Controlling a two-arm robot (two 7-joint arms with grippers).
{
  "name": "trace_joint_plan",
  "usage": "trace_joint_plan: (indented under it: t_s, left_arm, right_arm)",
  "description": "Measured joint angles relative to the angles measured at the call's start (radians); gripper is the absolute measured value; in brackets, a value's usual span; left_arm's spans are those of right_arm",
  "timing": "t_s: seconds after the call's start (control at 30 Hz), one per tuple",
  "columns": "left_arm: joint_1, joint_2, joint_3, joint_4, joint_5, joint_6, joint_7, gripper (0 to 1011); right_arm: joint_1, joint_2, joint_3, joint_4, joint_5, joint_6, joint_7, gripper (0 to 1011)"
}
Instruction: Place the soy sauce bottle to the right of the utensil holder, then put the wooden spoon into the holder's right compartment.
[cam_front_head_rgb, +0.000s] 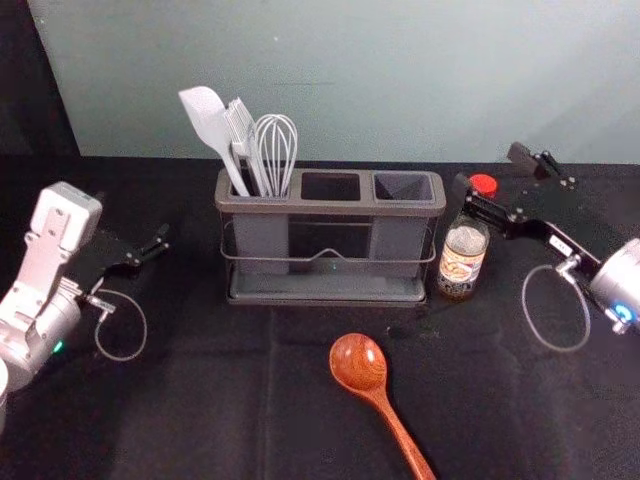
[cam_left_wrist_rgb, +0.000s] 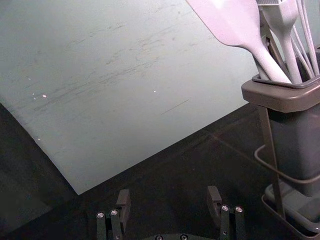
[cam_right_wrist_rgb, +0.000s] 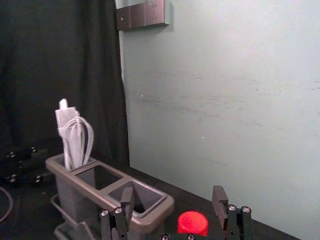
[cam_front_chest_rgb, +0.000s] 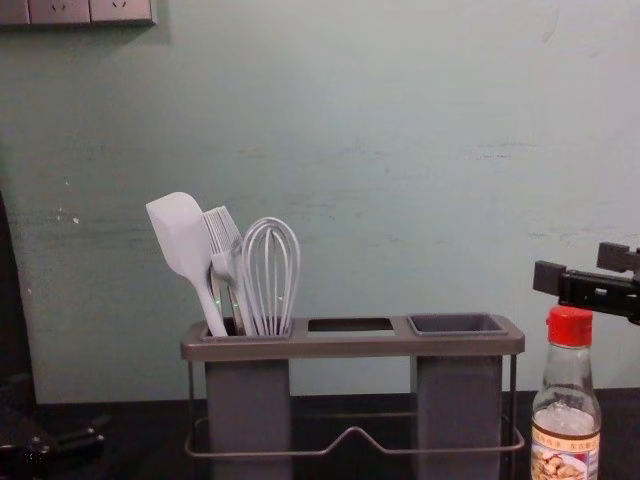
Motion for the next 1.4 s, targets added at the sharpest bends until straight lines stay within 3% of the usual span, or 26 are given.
trace_joint_plan:
  t_s: [0.33,0.67,1.07,1.4]
  left_arm:
    - [0.000,0.000,0.000,0.000,0.000,0.000,0.000,1005]
    - [0.000,0.000,0.000,0.000,0.000,0.000,0.000,1005]
    - [0.000,0.000,0.000,0.000,0.000,0.000,0.000,1005]
    - [0.000,0.000,0.000,0.000,0.000,0.000,0.000,1005]
  right_arm:
    - [-0.106,0.028,0.015,-0.123,-0.014,-0.002,-0.018,1004]
    - [-0.199,0.014,0.000,-0.188,-0.043,-0.019,-0.038,1004]
    - [-0.241,-0.020,-0.034,-0.186,-0.060,-0.042,-0.036,1004]
    - [-0.238,-0.017,-0.032,-0.185,-0.059,-0.041,-0.036,1004]
